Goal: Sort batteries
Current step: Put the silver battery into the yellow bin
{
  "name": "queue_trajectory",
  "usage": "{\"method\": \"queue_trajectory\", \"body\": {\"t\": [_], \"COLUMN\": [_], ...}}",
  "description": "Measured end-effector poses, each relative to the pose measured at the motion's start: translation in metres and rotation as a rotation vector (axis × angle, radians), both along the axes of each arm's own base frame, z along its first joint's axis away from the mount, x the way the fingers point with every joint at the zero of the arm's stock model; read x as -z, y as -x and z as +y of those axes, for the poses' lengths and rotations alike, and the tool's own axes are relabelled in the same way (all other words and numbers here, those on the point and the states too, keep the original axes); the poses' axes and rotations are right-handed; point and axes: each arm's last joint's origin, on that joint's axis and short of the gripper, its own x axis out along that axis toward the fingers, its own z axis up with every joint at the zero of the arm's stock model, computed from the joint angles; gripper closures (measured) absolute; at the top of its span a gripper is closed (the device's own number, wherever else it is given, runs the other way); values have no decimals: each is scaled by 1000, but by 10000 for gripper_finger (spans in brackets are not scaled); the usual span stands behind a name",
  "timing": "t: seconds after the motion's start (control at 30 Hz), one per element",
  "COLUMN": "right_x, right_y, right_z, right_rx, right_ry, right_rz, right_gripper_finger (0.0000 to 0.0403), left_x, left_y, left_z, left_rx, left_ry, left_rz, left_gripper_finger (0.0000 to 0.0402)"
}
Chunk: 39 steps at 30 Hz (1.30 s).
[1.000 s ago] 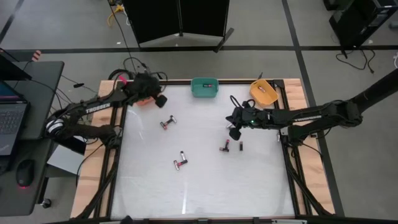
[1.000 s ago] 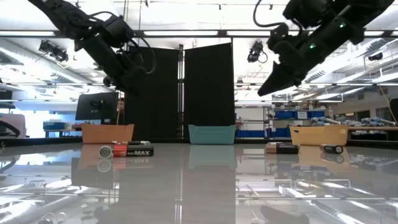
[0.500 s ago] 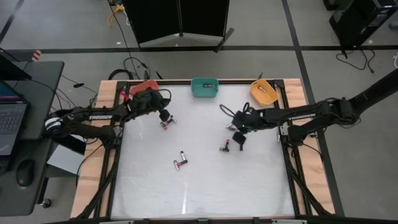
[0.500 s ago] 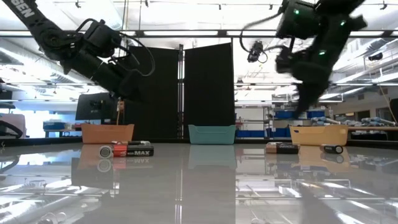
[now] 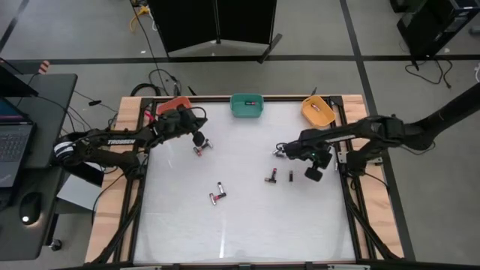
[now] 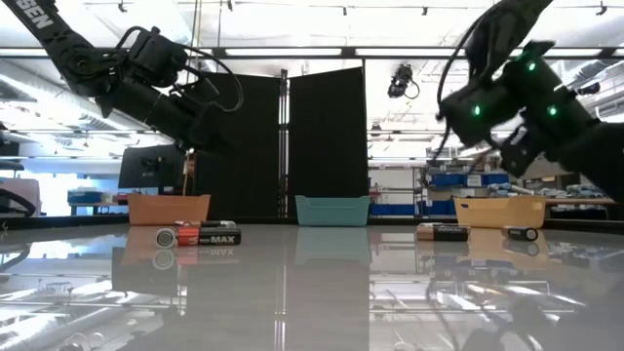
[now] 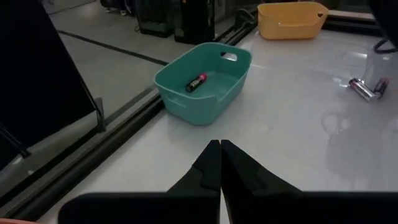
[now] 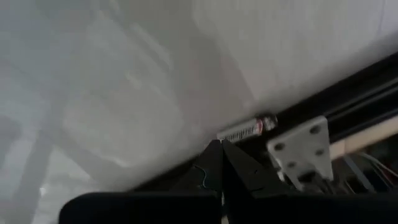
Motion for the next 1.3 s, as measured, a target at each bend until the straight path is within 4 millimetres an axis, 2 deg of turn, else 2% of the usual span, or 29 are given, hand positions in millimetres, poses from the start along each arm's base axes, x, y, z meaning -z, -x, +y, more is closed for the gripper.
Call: {"method": "queue_trajectory", "body": {"t": [0.33, 0.53, 0.9, 1.3], "right_x": [23, 35, 46, 48], "right_y": [0, 15, 23, 24], "right_z": [-15, -26, -37, -40], "right_rx": [-76, -62, -53, -37], "right_ry": [-103, -154, -200, -205], "right_rz": [156, 224, 204, 213], "right_gripper_finger": [395, 395, 395, 394], "left_x": [0, 0, 1, 2], "left_y": [0, 0, 0, 0], "left_z": [0, 0, 0, 0], "left_rx": [8, 9, 11, 12], "left_ry": [-16, -14, -9, -11], "left_rz": [13, 16, 25, 28], "left_gripper_finger": [394, 392, 391, 391]}}
